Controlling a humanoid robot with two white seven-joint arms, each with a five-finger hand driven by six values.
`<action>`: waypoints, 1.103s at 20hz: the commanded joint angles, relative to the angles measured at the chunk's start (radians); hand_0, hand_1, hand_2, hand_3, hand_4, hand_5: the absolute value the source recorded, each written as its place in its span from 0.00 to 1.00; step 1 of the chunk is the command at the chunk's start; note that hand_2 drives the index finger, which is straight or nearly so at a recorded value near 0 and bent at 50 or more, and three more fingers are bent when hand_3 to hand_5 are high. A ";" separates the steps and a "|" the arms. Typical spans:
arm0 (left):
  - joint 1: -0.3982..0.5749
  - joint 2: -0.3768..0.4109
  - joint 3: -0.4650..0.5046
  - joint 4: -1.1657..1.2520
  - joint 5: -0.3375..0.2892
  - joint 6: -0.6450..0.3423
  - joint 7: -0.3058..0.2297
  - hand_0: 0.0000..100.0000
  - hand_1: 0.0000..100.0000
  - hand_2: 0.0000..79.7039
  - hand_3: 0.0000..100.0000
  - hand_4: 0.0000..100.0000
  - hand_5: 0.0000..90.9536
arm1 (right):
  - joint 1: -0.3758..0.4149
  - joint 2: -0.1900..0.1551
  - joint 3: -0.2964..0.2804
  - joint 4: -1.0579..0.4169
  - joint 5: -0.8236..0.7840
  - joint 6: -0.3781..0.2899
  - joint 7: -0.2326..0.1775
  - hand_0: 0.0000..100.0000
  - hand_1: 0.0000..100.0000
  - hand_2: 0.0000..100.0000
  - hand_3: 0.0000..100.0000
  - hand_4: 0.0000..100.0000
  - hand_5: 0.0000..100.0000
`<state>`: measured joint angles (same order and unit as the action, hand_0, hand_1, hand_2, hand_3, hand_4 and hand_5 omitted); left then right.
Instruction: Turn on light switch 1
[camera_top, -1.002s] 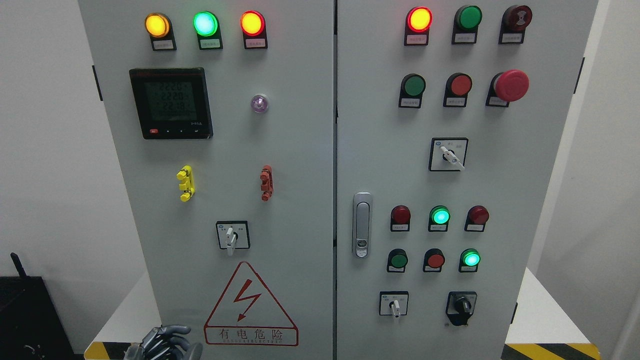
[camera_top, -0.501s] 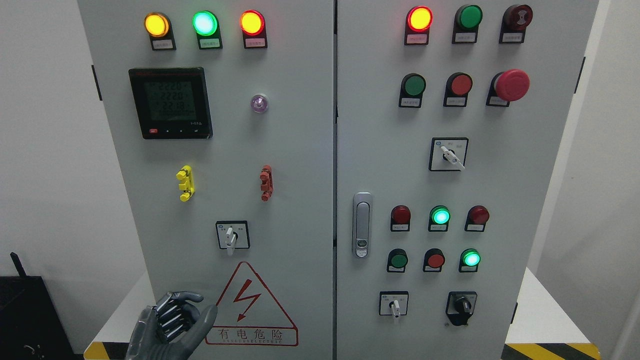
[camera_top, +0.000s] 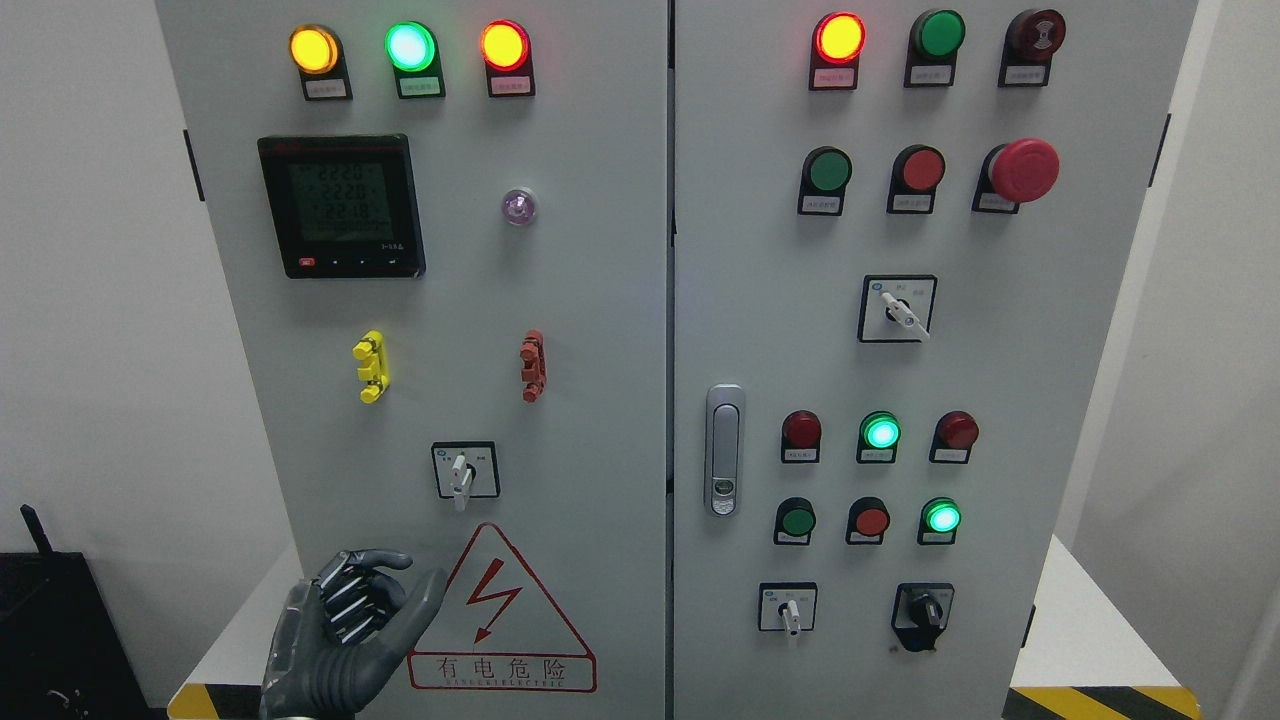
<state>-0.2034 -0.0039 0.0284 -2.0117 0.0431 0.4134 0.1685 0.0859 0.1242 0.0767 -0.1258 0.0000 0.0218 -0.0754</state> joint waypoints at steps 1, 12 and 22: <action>-0.027 -0.060 -0.059 -0.004 -0.071 0.004 0.023 0.00 0.76 0.63 0.82 0.85 0.83 | 0.000 0.000 0.000 0.000 -0.025 0.000 0.000 0.00 0.00 0.00 0.00 0.00 0.00; -0.082 -0.110 -0.062 0.001 -0.134 0.082 0.026 0.00 0.76 0.64 0.83 0.86 0.83 | 0.000 0.000 0.000 0.000 -0.025 0.000 0.000 0.00 0.00 0.00 0.00 0.00 0.00; -0.125 -0.120 -0.062 0.021 -0.166 0.126 0.031 0.00 0.75 0.64 0.84 0.86 0.84 | 0.000 0.000 0.000 0.000 -0.025 0.000 0.000 0.00 0.00 0.00 0.00 0.00 0.00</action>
<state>-0.2997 -0.0987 0.0040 -2.0044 -0.1064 0.5113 0.1963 0.0859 0.1242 0.0767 -0.1258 0.0000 0.0218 -0.0754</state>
